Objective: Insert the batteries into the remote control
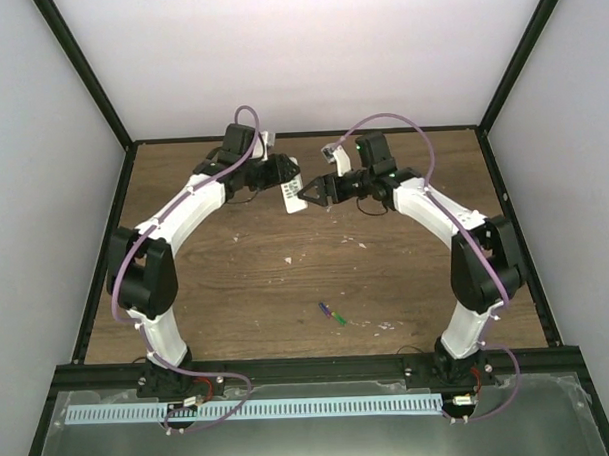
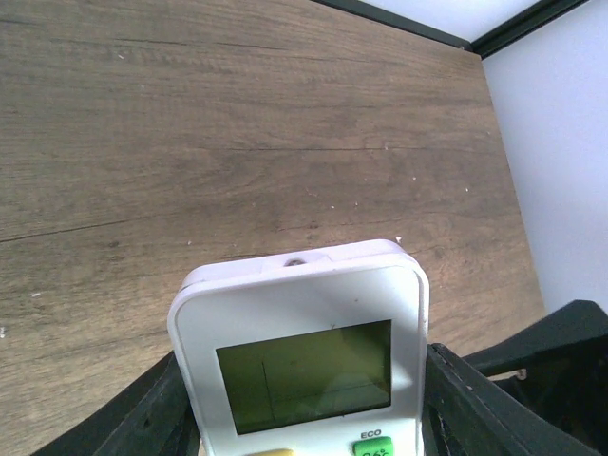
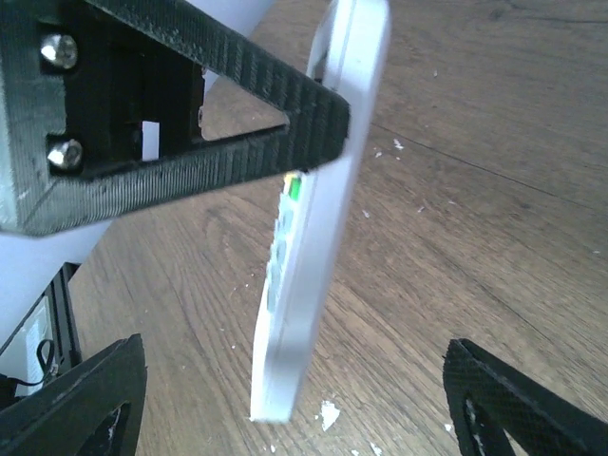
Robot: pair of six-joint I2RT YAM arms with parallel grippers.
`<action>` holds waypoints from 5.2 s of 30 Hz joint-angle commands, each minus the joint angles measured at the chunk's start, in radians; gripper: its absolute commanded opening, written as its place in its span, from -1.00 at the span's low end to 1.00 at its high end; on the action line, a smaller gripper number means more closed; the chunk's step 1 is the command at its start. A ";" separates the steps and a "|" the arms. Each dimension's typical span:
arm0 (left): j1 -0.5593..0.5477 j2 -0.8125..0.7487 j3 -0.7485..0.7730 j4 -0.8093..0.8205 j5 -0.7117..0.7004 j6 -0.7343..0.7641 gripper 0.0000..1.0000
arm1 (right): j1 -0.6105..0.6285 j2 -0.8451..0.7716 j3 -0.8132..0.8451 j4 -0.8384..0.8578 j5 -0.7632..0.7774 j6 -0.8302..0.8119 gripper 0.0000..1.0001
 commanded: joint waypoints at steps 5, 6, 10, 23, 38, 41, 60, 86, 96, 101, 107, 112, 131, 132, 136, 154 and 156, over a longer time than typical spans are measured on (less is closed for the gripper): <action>-0.031 -0.013 0.038 0.027 -0.078 -0.017 -0.31 | 0.046 0.086 0.103 -0.084 -0.053 0.008 0.45; -0.033 -0.015 0.042 0.027 -0.085 -0.015 -0.32 | 0.049 0.088 0.106 -0.089 -0.056 0.006 0.43; -0.033 -0.011 0.054 0.024 -0.098 -0.001 -0.39 | 0.055 0.106 0.121 -0.120 -0.054 -0.016 0.37; -0.039 -0.023 0.044 0.025 -0.134 -0.010 -0.45 | 0.055 0.145 0.182 -0.133 -0.006 -0.024 0.02; -0.045 -0.017 0.038 0.041 -0.132 -0.018 -0.46 | 0.056 0.168 0.192 -0.103 -0.046 -0.010 -0.39; -0.048 -0.020 0.037 0.042 -0.142 -0.015 -0.46 | 0.056 0.171 0.198 -0.093 -0.045 -0.001 -0.45; -0.051 -0.022 0.046 0.045 -0.134 0.019 0.38 | 0.055 0.184 0.227 -0.108 0.019 0.011 -0.72; 0.179 -0.178 -0.036 0.089 0.045 -0.320 0.99 | 0.251 -0.049 -0.099 0.273 1.060 -0.699 -0.93; 0.172 -0.218 -0.182 0.256 0.090 -0.481 1.00 | 0.354 0.048 -0.310 0.983 1.440 -1.165 -0.95; 0.154 -0.250 -0.264 0.332 0.046 -0.492 0.99 | 0.385 0.087 -0.290 1.079 1.458 -1.232 -0.95; 0.145 -0.245 -0.327 0.418 0.070 -0.552 0.74 | 0.418 0.126 -0.281 1.146 1.456 -1.285 -0.95; 0.137 -0.234 -0.320 0.420 0.080 -0.561 0.71 | 0.428 0.149 -0.283 1.181 1.453 -1.319 -0.96; 0.113 -0.215 -0.302 0.406 0.086 -0.551 0.39 | 0.454 0.200 -0.252 1.238 1.453 -1.385 -0.95; 0.112 -0.215 -0.302 0.406 0.085 -0.550 0.34 | 0.455 0.202 -0.250 1.237 1.453 -1.385 -0.95; 0.109 -0.210 -0.293 0.408 0.089 -0.551 0.23 | 0.460 0.208 -0.247 1.238 1.451 -1.386 -0.94; 0.098 -0.200 -0.290 0.411 0.091 -0.549 -0.46 | 0.464 0.217 -0.239 1.243 1.457 -1.399 -0.86; 0.099 -0.200 -0.289 0.409 0.092 -0.547 -0.49 | 0.464 0.217 -0.240 1.250 1.458 -1.403 -0.81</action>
